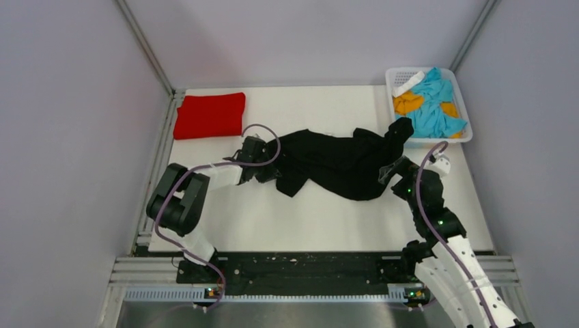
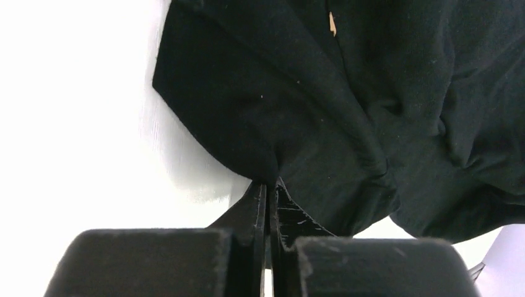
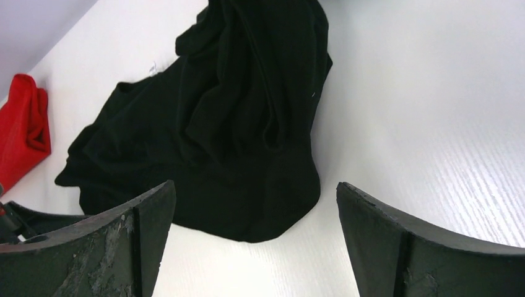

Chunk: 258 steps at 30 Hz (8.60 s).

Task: Fold and stack the t-shirts
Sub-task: Flatten out the tshirt

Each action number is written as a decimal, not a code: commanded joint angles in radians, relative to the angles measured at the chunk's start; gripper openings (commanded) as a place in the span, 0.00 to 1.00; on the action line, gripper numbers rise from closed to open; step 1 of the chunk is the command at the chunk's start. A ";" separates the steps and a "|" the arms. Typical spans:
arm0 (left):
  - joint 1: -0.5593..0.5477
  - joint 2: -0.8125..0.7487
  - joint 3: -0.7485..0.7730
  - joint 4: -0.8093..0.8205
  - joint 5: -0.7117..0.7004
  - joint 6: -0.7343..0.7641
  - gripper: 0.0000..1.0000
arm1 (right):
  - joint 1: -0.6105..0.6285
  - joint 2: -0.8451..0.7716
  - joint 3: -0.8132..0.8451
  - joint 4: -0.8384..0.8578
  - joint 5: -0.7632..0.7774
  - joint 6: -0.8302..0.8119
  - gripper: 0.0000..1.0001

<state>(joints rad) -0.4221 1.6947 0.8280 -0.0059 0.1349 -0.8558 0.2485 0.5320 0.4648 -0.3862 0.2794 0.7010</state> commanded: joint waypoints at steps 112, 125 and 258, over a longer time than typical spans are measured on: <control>0.315 -0.434 0.622 -0.086 0.108 0.353 0.00 | 0.074 0.787 1.056 0.162 -0.268 -0.557 0.00; 0.019 -0.887 -0.300 -0.191 -0.095 0.026 0.00 | 0.284 0.664 0.441 -0.080 -0.156 -0.318 0.00; -0.064 -0.980 -0.567 -0.511 0.039 -0.069 0.64 | 0.046 0.406 0.198 -0.399 0.159 0.027 0.00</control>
<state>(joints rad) -0.4736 0.6521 0.2848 -0.6079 0.1944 -0.9138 0.3038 0.9436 0.6796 -0.8482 0.4587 0.7456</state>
